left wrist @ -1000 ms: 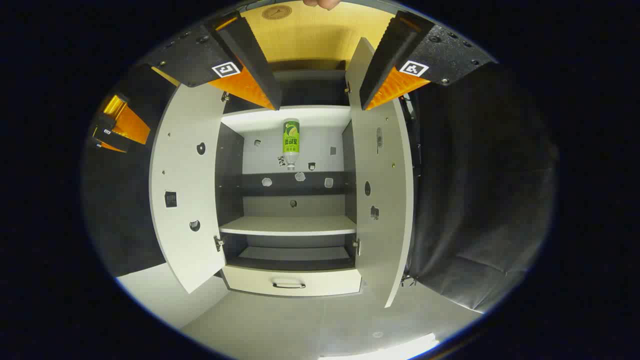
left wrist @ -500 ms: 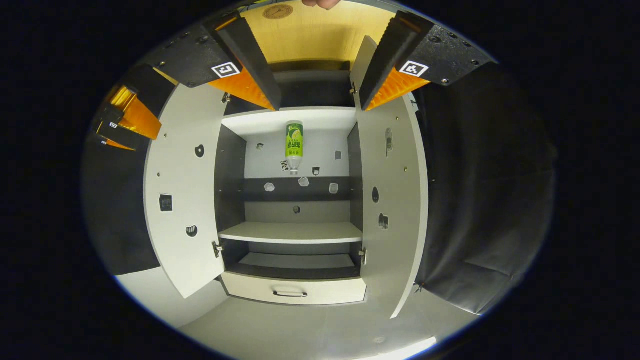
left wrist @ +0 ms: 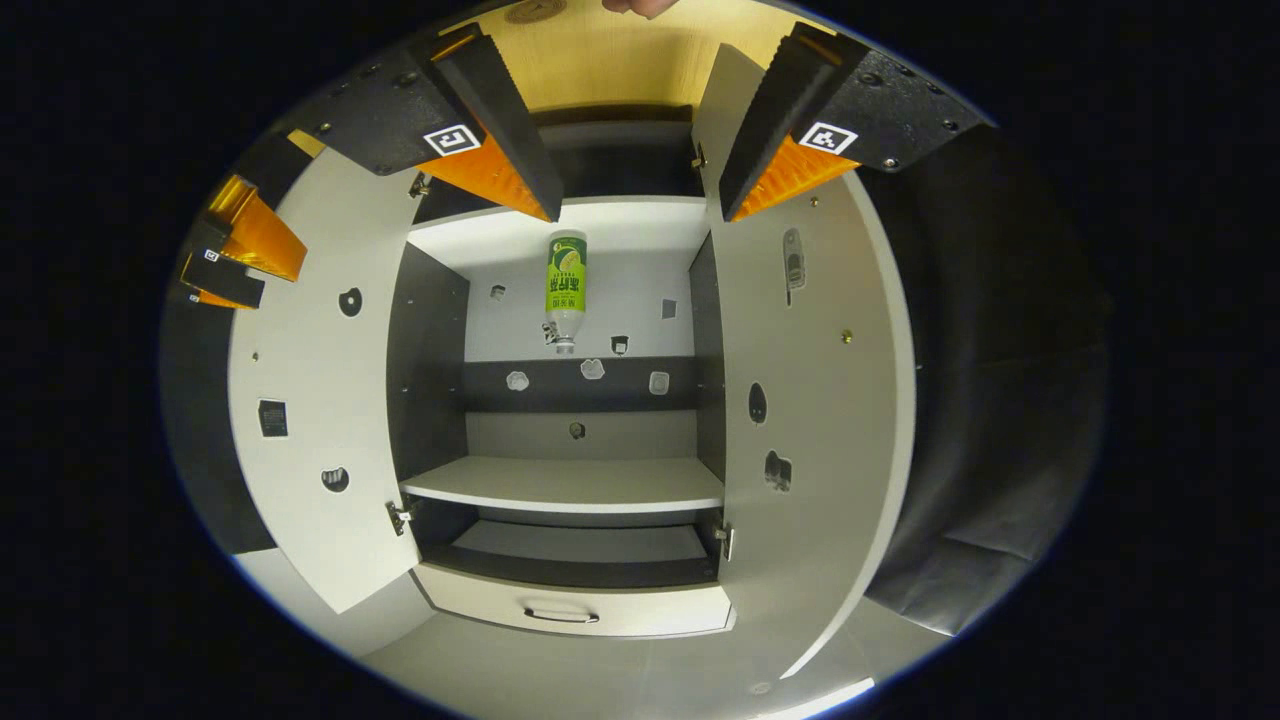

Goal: Grasp the bottle in the cabinet with the left hand and place it on the coaster, then close the right door with the right hand and the left door with the left hand.

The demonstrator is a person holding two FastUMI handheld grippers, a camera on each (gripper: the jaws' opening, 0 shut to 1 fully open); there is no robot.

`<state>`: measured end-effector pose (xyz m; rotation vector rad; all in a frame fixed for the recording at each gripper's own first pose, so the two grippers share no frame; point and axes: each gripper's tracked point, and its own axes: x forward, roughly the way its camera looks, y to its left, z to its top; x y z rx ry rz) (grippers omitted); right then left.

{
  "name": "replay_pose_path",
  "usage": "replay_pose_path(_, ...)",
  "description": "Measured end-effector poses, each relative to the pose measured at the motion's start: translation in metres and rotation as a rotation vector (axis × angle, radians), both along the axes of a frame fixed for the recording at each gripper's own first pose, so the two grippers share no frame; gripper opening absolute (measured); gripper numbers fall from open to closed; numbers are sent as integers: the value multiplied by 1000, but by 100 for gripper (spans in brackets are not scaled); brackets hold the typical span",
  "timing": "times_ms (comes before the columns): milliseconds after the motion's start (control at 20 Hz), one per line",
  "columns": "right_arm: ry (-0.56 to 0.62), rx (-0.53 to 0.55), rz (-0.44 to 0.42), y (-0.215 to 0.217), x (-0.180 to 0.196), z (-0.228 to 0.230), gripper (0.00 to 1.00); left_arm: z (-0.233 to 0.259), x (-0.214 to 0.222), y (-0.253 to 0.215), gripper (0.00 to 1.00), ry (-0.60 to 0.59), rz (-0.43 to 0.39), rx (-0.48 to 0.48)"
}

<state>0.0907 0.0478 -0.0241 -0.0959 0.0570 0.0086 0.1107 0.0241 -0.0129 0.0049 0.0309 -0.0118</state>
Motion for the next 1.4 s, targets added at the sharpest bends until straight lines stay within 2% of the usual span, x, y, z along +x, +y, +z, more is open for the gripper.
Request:
replay_pose_path(150, -1, 2, -19, -3, 16, -2, 97, -2, 23, -11, 99, 12, -34, -46)
replay_pose_path(200, 1, 2, -27, -5, 21, -2, 94, -1, 32, -13, 100, 10, -44, -60)
replay_pose_path(250, 1, 3, -34, -7, 26, -3, 97, 2, 41, -16, 99, 5, -51, -61)
replay_pose_path(300, 0, 4, -43, -9, 31, -2, 94, 4, 50, -18, 100, 1, -56, -53)
replay_pose_path(400, -3, 12, -55, -11, 40, -1, 97, 11, 67, -23, 99, -20, -67, -31)
replay_pose_path(600, 12, 31, -63, -10, 51, -5, 97, 15, 107, -38, 100, -44, -96, -23)
replay_pose_path(650, 8, 33, -60, -8, 52, -5, 94, 15, 118, -43, 99, -46, -105, -27)
replay_pose_path(700, 6, 30, -62, -7, 52, -5, 97, 10, 128, -48, 99, -39, -115, -27)
replay_pose_path(900, -1, 20, -77, -7, 47, -6, 97, 3, 172, -69, 100, -41, -156, -32)
replay_pose_path(950, 4, 20, -75, -6, 45, -8, 94, 0, 183, -75, 99, -42, -166, -36)
replay_pose_path(1000, 2, 15, -77, -5, 42, -8, 97, -4, 194, -81, 99, -41, -178, -38)
replay_pose_path(1150, -35, -6, -86, -6, 33, 1, 97, -14, 224, -99, 99, -33, -211, -35)
replay_pose_path(1350, -53, -30, -94, -8, 24, 4, 97, -26, 252, -105, 100, -23, -213, -19)
replay_pose_path(1400, -53, -42, -96, -9, 20, 3, 94, -28, 259, -105, 99, -22, -208, -9)
